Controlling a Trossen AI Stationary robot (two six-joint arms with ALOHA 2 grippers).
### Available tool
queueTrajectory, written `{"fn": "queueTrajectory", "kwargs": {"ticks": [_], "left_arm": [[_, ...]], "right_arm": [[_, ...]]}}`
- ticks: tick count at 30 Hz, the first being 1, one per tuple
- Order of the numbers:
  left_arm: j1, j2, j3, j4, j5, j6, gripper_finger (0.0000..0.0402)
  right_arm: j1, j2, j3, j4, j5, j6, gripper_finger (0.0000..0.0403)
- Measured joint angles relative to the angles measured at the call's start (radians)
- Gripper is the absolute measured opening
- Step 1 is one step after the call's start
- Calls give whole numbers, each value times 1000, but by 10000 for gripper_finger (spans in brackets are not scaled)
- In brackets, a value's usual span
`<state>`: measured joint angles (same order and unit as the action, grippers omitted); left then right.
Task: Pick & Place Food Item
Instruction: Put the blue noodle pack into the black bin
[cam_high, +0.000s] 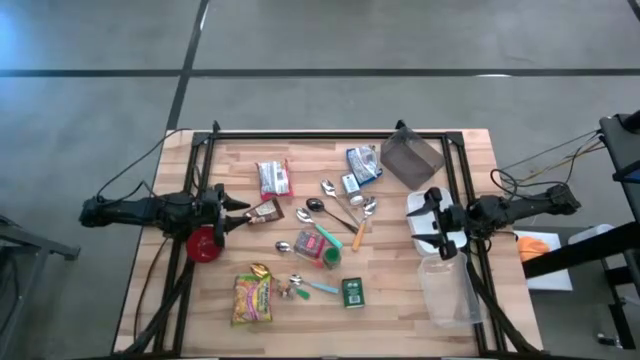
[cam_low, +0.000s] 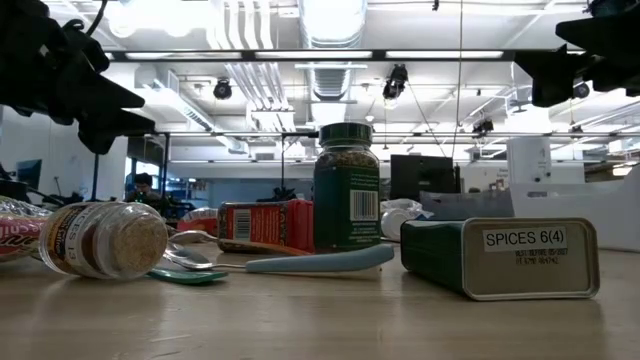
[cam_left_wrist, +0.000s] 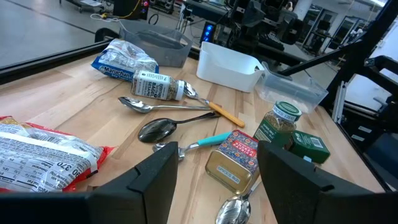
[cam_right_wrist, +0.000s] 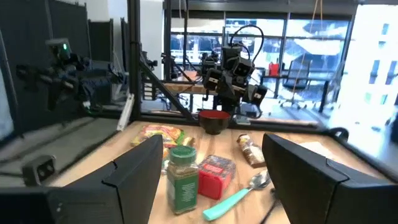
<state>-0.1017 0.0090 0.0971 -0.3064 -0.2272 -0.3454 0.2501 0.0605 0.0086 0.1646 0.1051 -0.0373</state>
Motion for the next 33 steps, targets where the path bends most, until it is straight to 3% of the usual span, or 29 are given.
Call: {"fn": "queueTrajectory", "kwargs": {"ticks": [5,9,12,17,25,29,33], "left_arm": [[0,0,0,0,0,0,220],[0,0,0,0,0,0,220],[0,0,0,0,0,0,220],[0,0,0,0,0,0,220],[0,0,0,10,-6,178,220],[0,0,-7,133,-21,83,220],[20,1,-5,186,-103,11,220]], "right_arm": [[-1,0,0,56,2,-40,271],[-2,0,45,49,109,134,271],[-3,0,121,-42,231,148,271],[-3,35,282,-265,291,133,271],[-2,192,470,-523,429,580,271],[-2,281,511,-529,429,726,271],[-2,363,545,-528,429,814,271]]}}
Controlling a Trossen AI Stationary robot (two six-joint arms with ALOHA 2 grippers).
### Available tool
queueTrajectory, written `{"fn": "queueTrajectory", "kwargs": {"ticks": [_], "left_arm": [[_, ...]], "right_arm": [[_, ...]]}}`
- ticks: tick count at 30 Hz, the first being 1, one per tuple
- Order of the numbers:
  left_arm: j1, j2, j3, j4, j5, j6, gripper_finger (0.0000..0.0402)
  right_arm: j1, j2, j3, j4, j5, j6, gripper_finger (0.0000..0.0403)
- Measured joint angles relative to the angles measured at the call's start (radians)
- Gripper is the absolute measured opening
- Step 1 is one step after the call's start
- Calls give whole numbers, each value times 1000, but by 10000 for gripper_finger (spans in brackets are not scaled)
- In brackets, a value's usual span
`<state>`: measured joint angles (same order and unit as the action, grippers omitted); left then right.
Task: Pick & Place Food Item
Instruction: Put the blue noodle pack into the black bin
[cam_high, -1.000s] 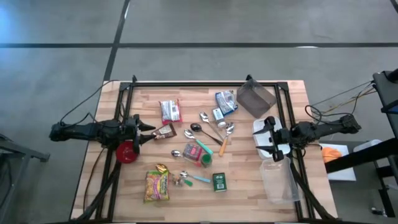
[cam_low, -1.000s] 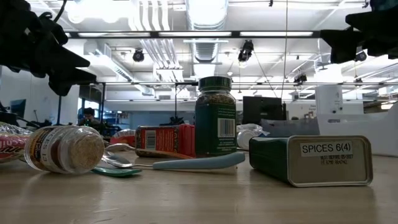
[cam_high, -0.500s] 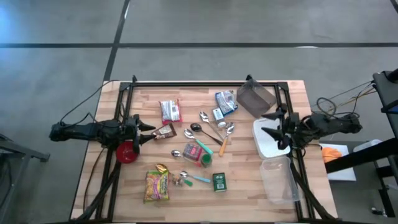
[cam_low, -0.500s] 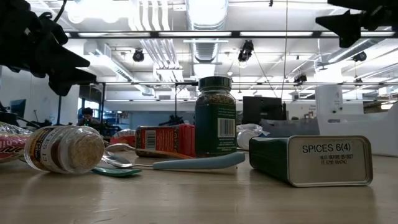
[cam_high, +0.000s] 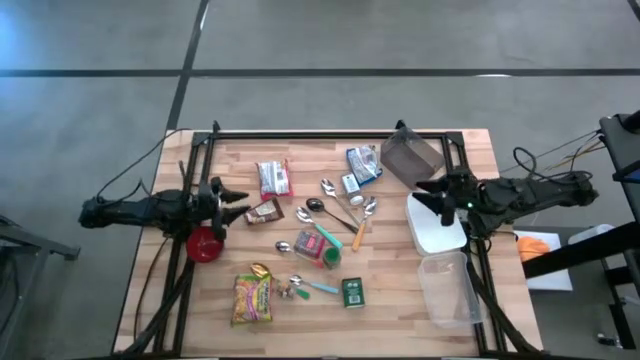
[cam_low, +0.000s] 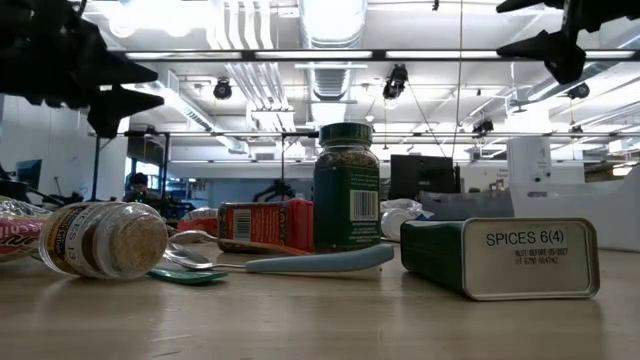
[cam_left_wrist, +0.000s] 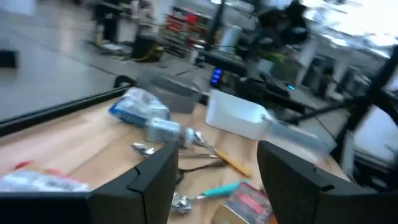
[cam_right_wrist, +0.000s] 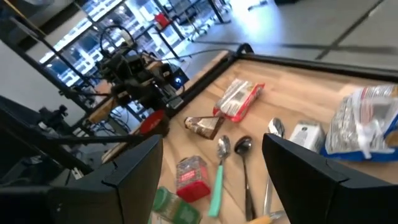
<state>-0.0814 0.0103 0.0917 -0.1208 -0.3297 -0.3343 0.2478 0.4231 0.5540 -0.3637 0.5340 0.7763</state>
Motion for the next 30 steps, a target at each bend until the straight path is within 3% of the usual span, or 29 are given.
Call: {"fn": "queueTrajectory", "kwargs": {"ticks": [7,15,20,26,30], "left_arm": [[41,12,3,21,8,-173,220],[97,104,79,48,41,-292,220],[142,224,161,43,145,-329,220],[190,342,222,39,304,-359,220],[196,364,249,41,304,-382,220]], "right_arm": [[1,115,46,1,1,98,271],[-2,194,46,4,27,359,271],[-4,241,46,11,154,425,271],[-8,291,44,11,166,558,271],[-10,315,44,22,174,645,271]]}}
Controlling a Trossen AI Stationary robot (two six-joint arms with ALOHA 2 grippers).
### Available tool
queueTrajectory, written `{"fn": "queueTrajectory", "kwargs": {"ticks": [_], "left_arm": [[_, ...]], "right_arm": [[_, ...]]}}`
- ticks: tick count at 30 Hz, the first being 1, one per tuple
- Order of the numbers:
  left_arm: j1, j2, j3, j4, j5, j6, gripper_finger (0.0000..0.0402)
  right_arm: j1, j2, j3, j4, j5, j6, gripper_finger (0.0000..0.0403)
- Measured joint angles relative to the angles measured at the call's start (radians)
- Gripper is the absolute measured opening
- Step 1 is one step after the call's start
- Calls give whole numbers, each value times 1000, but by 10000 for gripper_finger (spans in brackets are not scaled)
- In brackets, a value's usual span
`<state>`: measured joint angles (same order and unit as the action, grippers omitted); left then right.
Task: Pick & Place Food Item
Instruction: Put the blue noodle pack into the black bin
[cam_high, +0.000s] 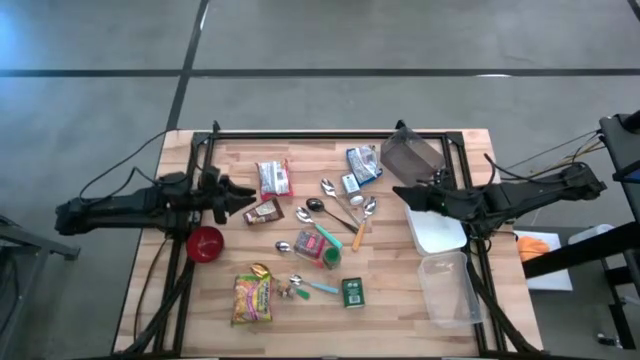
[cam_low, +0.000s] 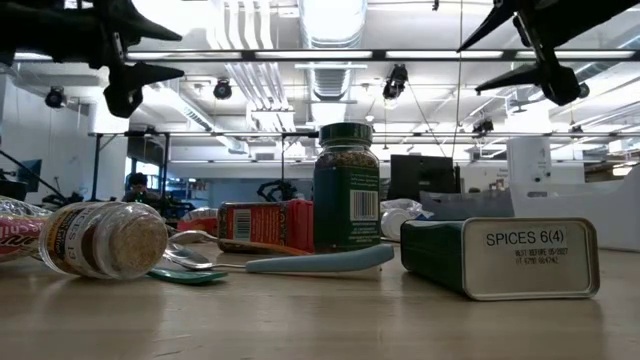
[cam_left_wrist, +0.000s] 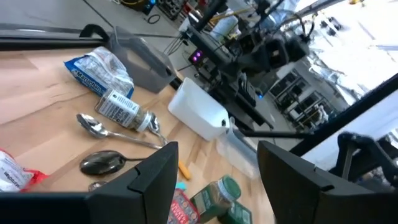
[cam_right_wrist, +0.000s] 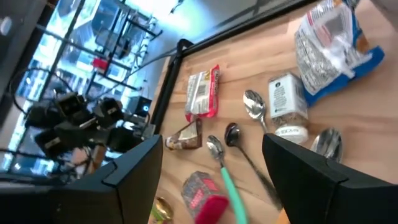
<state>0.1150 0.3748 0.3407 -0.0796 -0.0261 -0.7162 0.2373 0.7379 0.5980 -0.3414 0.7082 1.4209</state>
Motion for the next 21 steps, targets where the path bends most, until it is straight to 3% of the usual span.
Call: {"fn": "queueTrajectory", "kwargs": {"ticks": [11,19,21], "left_arm": [[1,0,34,53,-33,-18,220],[1,2,33,83,-33,-14,220],[1,3,33,84,-33,-11,220]], "right_arm": [[0,26,-1,43,-4,136,271],[-8,101,-2,201,18,101,271],[-20,138,-1,219,18,160,271]]}}
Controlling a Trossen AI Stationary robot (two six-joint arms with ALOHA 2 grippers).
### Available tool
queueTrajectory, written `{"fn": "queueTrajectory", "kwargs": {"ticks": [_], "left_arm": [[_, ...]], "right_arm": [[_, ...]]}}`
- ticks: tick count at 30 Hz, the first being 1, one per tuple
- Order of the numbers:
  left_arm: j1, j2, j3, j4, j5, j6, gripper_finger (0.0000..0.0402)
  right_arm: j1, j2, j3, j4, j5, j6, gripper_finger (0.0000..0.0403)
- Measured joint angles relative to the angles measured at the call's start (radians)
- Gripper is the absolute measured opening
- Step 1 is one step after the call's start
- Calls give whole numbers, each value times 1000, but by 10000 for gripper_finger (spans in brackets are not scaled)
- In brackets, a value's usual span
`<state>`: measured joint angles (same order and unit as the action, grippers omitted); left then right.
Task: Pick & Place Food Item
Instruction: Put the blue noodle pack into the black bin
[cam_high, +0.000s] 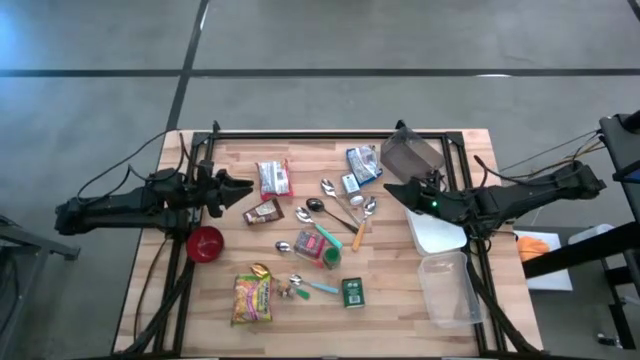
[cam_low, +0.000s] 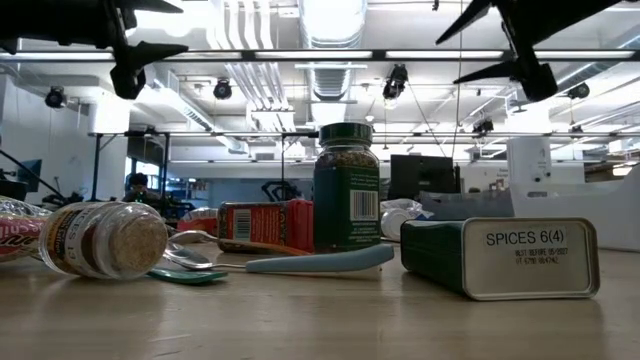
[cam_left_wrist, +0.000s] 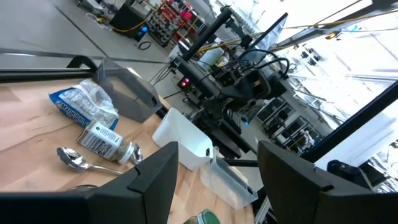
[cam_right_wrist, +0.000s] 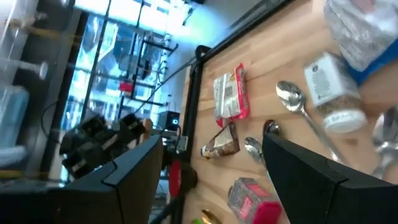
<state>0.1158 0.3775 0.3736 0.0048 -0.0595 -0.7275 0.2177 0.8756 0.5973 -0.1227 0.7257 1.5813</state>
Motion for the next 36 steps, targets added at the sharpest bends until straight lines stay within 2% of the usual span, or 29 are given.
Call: {"fn": "queueTrajectory", "kwargs": {"ticks": [3,8,12,20,25,36], "left_arm": [[0,-1,-1,6,0,17,220],[0,-1,0,6,-1,20,220],[0,-1,0,2,-1,20,220],[0,-1,0,-1,-1,23,220],[0,-1,0,-1,0,24,220],[0,-1,0,-2,-1,50,220]], "right_arm": [[-35,70,-1,-20,-15,216,271],[-123,208,10,4,-136,326,271],[-198,304,86,-20,-179,317,271],[-329,465,243,-232,-280,297,271],[-394,541,273,-245,-331,295,271],[-468,683,301,-244,-339,336,271]]}}
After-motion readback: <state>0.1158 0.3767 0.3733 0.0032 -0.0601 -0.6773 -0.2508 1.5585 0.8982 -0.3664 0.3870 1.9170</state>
